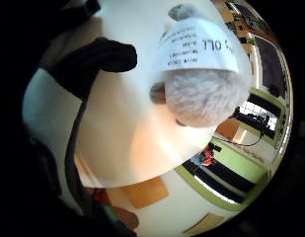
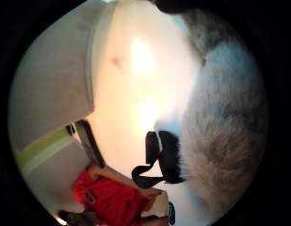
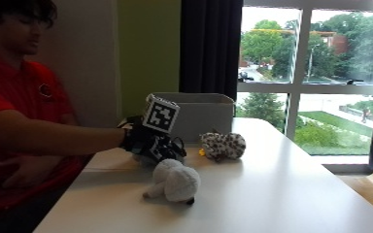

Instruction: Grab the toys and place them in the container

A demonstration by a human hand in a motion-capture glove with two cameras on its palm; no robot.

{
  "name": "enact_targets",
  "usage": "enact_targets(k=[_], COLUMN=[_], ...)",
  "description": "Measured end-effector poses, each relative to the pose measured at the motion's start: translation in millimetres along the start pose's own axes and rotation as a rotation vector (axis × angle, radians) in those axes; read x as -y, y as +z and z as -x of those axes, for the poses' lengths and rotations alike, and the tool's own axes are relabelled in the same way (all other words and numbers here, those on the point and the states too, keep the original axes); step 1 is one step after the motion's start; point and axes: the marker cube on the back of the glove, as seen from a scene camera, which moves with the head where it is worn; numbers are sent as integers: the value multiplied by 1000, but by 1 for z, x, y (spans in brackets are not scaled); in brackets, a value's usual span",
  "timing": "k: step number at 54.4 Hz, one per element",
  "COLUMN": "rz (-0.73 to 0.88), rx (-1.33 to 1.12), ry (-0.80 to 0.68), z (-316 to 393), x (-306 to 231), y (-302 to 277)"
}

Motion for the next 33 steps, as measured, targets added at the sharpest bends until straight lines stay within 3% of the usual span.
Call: enact_targets(k=[9, 17, 22, 27, 33], rz=[-145, -426, -456, -488, -527], rx=[4, -163, -107, -28, -14], ry=[-4, 112, 68, 176, 164], z=[0, 2, 1, -9, -7], x=[0, 10, 11, 13, 4], y=[-3, -5, -12, -25, -48])
